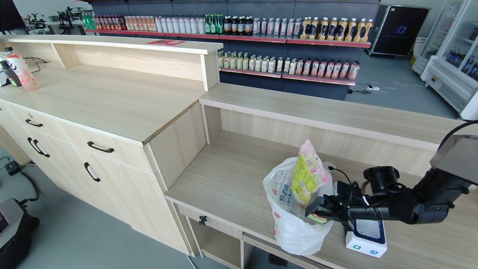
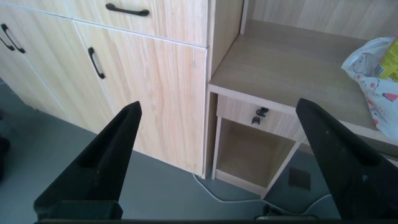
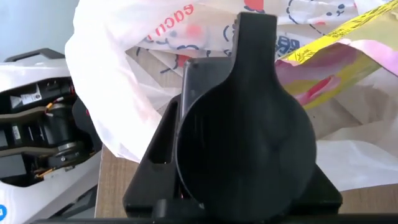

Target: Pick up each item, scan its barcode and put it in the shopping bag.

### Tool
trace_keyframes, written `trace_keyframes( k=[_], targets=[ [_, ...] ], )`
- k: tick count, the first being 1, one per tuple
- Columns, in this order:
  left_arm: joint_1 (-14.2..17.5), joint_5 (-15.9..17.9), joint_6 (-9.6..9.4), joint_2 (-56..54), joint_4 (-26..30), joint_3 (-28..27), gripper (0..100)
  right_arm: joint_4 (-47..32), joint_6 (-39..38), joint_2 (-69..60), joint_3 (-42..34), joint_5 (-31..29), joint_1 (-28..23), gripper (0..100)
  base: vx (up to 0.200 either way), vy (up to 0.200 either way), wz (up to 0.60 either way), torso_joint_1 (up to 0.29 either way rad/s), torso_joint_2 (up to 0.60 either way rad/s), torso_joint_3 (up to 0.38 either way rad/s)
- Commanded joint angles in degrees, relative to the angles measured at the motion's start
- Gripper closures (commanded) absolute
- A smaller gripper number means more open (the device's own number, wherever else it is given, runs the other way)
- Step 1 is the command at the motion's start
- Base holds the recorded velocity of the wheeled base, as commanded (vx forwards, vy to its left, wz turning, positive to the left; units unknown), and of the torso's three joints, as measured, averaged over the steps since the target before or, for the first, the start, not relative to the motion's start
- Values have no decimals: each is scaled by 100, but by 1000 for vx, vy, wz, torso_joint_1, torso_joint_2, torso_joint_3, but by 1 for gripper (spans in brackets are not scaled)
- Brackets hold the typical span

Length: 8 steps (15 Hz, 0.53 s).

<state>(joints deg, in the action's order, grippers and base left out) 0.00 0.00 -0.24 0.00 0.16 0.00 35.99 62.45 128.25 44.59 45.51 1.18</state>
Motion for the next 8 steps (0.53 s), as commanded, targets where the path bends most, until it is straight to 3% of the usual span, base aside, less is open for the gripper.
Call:
trace_keyframes(
  k=[1,8],
  targets=[
    [0,0,-2,0,2,0,0,-4,-5,280,208,2,75,100,0,0,0,0,0,0],
    [0,0,-2,0,2,0,0,-4,-348,667,673,-51,365,100,0,0,0,0,0,0]
  ],
)
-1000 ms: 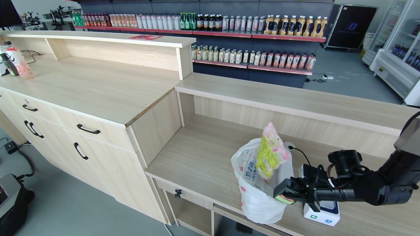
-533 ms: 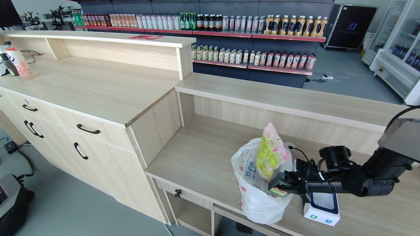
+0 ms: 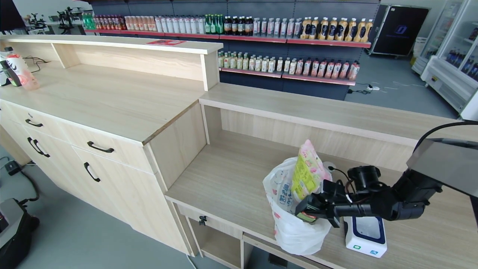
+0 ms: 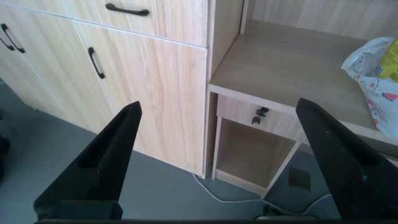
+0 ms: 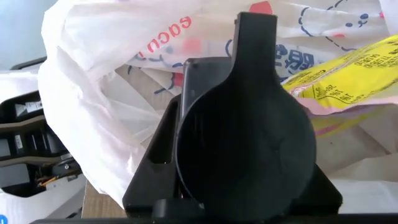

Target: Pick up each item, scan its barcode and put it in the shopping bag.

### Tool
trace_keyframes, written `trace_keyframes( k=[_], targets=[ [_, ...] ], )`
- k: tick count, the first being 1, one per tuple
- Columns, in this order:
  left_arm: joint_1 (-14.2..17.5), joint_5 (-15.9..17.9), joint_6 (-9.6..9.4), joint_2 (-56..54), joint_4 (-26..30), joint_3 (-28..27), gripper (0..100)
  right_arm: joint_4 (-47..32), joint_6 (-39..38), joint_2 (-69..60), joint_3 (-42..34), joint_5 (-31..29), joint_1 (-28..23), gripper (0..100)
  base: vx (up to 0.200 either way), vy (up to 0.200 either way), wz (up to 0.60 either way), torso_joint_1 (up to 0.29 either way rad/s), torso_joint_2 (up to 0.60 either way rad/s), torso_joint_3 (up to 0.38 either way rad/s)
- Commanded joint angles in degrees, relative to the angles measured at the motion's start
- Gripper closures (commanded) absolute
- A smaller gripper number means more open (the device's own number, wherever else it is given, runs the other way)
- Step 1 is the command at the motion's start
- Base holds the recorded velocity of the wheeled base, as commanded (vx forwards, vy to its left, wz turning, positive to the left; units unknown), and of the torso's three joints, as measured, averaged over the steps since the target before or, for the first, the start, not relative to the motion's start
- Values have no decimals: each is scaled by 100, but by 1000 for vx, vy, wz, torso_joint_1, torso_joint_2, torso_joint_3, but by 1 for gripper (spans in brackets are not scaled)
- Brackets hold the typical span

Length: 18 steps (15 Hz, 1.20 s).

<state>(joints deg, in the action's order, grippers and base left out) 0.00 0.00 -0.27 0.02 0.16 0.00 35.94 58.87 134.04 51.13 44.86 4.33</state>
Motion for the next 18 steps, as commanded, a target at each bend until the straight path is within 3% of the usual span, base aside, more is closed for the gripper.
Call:
trace_keyframes(
  k=[1,12,13,18],
  targets=[
    [0,0,0,-2,2,0,0,1,11,132,20,-39,86,100,0,0,0,0,0,0],
    [0,0,0,-2,2,0,0,1,-33,193,-33,-294,279,100,0,0,0,0,0,0],
    [0,0,0,-2,2,0,0,-8,-33,176,-50,-329,279,0,0,0,0,0,0,0],
    [0,0,0,-2,2,0,0,10,-235,-88,-121,-320,279,0,0,0,0,0,0,0]
  ],
)
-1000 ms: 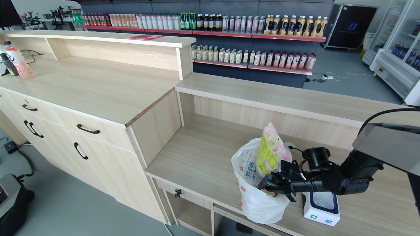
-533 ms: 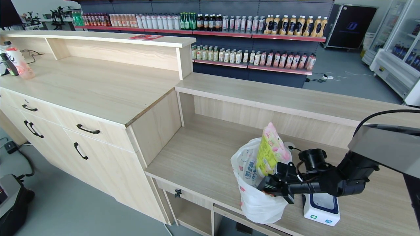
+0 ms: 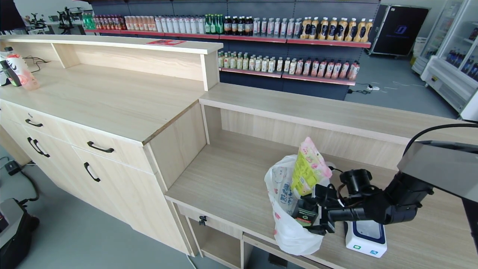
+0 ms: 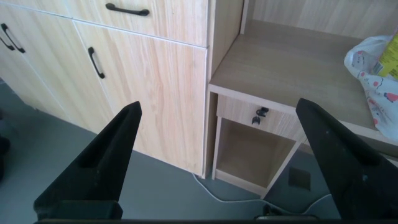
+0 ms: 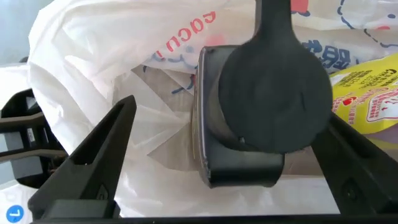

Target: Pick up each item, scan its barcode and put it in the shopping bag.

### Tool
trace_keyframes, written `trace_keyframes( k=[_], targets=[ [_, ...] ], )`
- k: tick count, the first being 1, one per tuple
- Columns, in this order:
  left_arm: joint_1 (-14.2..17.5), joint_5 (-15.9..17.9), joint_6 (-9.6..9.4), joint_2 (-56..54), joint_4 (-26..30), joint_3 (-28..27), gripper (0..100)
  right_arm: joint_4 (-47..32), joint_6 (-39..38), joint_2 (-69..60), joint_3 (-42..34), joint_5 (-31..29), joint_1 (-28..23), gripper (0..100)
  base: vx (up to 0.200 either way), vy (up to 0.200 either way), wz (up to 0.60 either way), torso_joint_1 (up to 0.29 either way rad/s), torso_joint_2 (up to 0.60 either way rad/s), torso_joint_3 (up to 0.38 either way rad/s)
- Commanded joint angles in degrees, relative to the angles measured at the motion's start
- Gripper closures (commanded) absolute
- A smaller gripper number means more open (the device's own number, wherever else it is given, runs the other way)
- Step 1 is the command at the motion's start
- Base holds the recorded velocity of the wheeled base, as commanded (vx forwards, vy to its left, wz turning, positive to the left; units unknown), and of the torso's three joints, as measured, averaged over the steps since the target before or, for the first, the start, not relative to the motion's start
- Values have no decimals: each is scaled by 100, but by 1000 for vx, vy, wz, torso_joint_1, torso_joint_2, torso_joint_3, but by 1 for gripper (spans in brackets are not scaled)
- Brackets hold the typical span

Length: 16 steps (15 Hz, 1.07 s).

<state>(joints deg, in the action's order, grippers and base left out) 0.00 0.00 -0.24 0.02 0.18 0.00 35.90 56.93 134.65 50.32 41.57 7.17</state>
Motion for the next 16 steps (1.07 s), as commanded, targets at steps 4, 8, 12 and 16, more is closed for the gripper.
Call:
trace_keyframes(
  k=[4,8,12,16],
  targets=[
    [0,0,-2,-2,-1,0,0,22,-147,-641,-356,71,-22,0,0,0,0,0,0,0],
    [0,0,-2,-2,-1,0,0,13,-464,-1503,-743,79,-154,0,0,0,0,0,0,0],
    [0,0,-2,-2,-1,0,0,31,-1668,-3137,-1315,79,-471,0,0,0,0,0,0,0],
    [0,0,-2,-2,-1,0,0,-22,-1729,-4702,-2264,79,-1156,0,0,0,0,0,0,0]
  ],
)
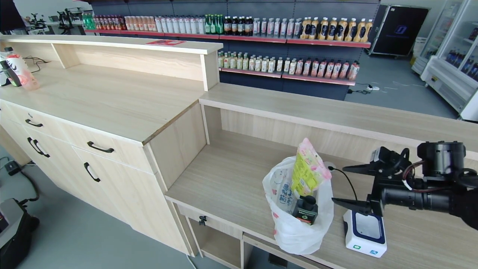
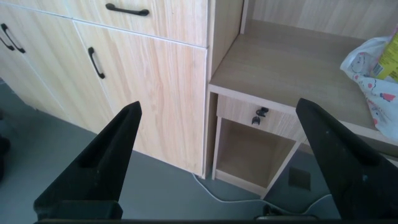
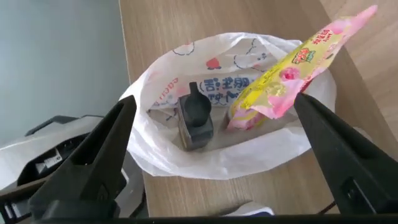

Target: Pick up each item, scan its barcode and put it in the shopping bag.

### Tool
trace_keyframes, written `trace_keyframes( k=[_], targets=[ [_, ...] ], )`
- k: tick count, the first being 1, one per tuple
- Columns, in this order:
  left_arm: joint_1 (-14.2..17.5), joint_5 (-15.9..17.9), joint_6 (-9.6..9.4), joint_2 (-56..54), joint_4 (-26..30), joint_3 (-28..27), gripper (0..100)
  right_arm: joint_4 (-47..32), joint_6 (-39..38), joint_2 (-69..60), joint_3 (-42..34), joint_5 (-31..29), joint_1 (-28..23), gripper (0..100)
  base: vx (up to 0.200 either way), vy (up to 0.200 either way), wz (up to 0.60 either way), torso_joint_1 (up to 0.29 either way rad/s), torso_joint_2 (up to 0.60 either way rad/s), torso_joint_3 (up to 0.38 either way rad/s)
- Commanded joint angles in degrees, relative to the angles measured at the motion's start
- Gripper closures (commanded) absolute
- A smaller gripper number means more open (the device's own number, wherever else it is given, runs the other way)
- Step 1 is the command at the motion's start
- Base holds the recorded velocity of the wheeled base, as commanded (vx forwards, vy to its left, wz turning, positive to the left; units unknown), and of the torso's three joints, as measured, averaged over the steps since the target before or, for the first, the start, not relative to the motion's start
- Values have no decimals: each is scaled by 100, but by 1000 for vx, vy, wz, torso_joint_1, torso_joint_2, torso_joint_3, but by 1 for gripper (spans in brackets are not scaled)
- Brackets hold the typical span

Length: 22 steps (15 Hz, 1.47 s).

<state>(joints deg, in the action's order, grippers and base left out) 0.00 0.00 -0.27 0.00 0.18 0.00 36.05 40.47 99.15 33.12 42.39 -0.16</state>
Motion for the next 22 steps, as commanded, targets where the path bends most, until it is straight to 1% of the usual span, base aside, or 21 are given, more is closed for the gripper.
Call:
trace_keyframes(
  k=[1,3,5,7,9,10,12,13,14,15,16,18,19,20,21,22],
  targets=[
    [0,0,0,0,-1,0,0,-36,-215,-1468,-605,-2,-538,0,0,0,0,0,0,0],
    [0,0,0,0,-1,0,0,-10,-461,-1987,-605,-125,-652,0,0,0,0,0,0,0],
    [0,0,0,0,-1,0,0,-19,-514,-2400,-614,-600,-802,0,0,0,-600,2,2,5],
    [0,0,0,0,-1,0,0,16,-1068,-2892,-579,-1101,-828,0,0,0,-600,-2,-2,5],
    [0,0,0,0,-1,0,0,-36,-1323,-3165,-614,-1699,-810,0,0,0,-600,12,7,5],
    [0,0,0,0,-1,0,0,-54,-1411,-3244,-684,-1866,-784,0,0,0,-600,-2,2,2],
    [0,0,0,0,-1,0,0,-107,-1630,-3463,-790,-2542,-432,0,0,0,-600,-2,2,5],
    [0,0,0,0,-1,0,0,-72,-1999,-3710,-966,-3351,-107,0,0,0,-600,2,2,7],
    [0,0,0,0,-1,0,0,-63,-2448,-3912,-1141,-3790,113,0,0,0,-600,2,2,7],
    [0,0,0,0,-1,0,0,-98,-2896,-4202,-1431,-3913,121,0,0,0,0,0,0,0],
    [0,0,0,0,-1,0,0,-98,-3072,-4509,-1686,-4010,95,0,0,0,0,0,0,0],
    [0,0,0,0,-1,0,0,-124,-3107,-5248,-2433,-4581,77,0,0,0,0,0,0,0],
    [0,0,0,0,-1,0,0,-124,-3116,-5538,-2785,-4643,77,0,0,0,0,0,0,0],
    [0,0,0,0,-1,0,0,-124,-3283,-5968,-3233,-4661,69,0,0,0,0,0,0,0],
    [0,0,0,0,-1,0,0,-388,-3555,-6425,-3312,-4687,69,0,0,0,0,0,0,0],
    [0,0,0,0,-1,0,0,-1047,-3722,-6821,-3312,-4766,60,0,0,0,0,0,0,0]
  ],
)
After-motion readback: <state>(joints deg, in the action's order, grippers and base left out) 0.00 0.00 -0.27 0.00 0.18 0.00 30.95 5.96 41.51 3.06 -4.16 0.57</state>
